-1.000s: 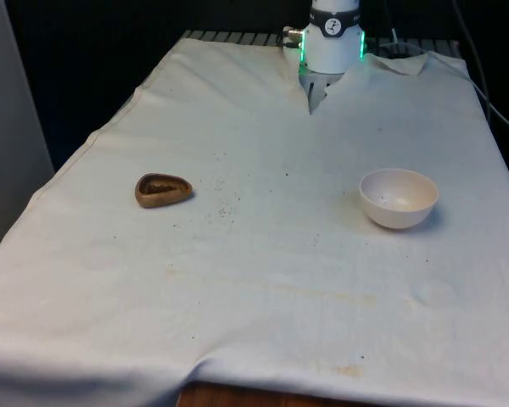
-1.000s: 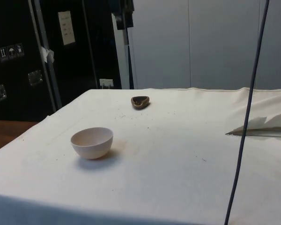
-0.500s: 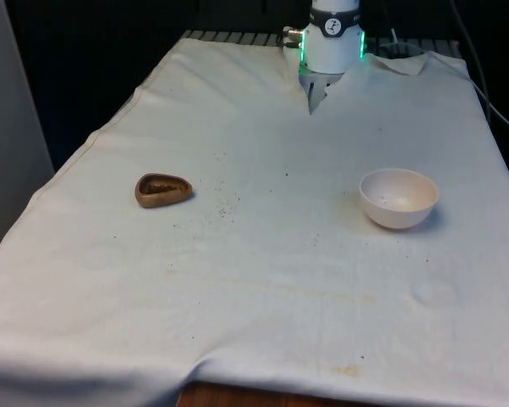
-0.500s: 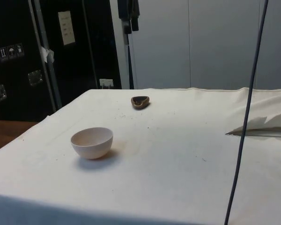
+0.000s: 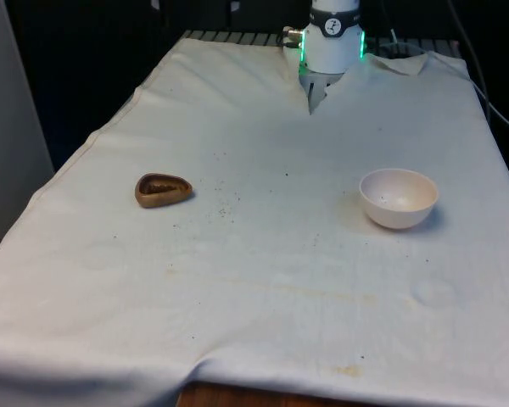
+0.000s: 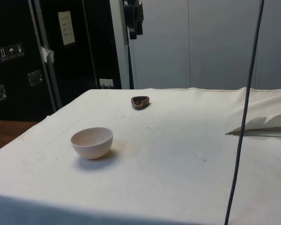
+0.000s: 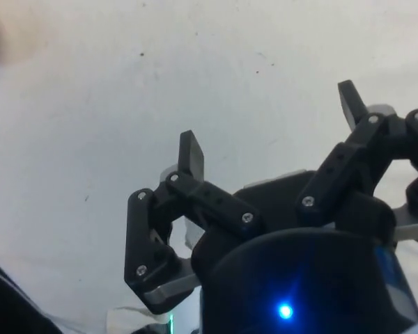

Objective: Pour the coffee beans from the cup into the bowl.

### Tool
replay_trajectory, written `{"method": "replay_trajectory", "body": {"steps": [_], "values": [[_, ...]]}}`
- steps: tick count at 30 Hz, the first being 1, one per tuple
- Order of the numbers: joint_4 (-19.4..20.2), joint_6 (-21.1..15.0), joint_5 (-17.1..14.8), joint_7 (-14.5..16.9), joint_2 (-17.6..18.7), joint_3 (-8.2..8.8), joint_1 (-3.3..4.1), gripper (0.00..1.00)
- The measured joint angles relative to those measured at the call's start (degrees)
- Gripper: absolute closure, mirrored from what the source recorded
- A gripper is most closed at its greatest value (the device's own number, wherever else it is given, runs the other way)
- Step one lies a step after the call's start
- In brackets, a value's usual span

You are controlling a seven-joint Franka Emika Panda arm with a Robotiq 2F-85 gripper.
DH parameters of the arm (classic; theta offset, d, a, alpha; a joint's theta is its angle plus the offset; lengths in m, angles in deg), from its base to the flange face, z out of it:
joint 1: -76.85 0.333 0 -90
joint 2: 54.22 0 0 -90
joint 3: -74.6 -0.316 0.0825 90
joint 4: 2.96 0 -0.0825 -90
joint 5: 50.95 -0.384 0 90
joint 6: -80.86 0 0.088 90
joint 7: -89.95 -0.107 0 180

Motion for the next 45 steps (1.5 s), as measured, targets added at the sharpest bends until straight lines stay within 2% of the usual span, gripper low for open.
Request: {"method": "replay_trajectory", "body": {"steps": [17, 22, 24, 35, 45], "values": [[-0.1, -5.3, 1.3, 3.6, 3.4, 4.07, -0.06, 0.0], [0.0, -8.4, 1.0, 4.8, 5.8, 5.44, -0.17, 0.0], [-0.1, -10.4, 0.1, 6.0, 7.4, 6.25, -0.4, 0.0], [-1.1, -15.1, -4.3, 10.4, 12.6, 8.48, -0.97, 0.0], [-4.2, -19.0, -10.5, 15.3, 19.5, 10.43, -1.6, 0.0]]}}
